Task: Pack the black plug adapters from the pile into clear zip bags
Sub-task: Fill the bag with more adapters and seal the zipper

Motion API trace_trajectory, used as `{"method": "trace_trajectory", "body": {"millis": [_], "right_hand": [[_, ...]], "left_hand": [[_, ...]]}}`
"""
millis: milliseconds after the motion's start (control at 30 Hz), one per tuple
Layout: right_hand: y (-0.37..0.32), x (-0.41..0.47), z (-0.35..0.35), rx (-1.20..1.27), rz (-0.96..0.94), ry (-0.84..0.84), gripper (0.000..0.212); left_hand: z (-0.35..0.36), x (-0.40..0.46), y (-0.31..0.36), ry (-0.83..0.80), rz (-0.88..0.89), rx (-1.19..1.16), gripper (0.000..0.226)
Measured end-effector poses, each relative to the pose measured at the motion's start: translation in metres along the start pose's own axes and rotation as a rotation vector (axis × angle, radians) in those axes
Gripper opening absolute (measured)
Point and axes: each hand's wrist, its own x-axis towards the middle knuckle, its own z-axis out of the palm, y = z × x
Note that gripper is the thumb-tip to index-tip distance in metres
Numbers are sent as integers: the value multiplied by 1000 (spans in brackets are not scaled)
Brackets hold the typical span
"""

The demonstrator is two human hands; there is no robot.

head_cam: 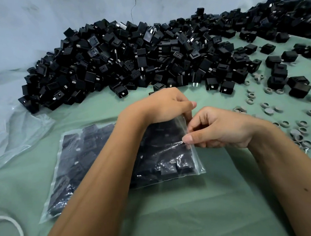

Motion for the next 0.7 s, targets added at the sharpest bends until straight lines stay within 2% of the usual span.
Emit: {"method": "trace_trajectory", "body": {"millis": [133,267,400,533,700], "right_hand": [[1,0,-1,-2,20,-3,39],[0,0,-1,3,4,-5,27],[1,-1,-3,26,-24,23,27],[2,2,-5,21,-31,156,26],[-5,13,0,-149,-53,356,24]], "left_hand": [[2,6,-1,-85,-91,38,54],[2,9,-3,-131,-107,102,56],[-3,10,-6,-158,-102,122,55],[-9,8,-15,-102,-125,58,52],[-18,-5,-28,-13,-147,31,54]]}}
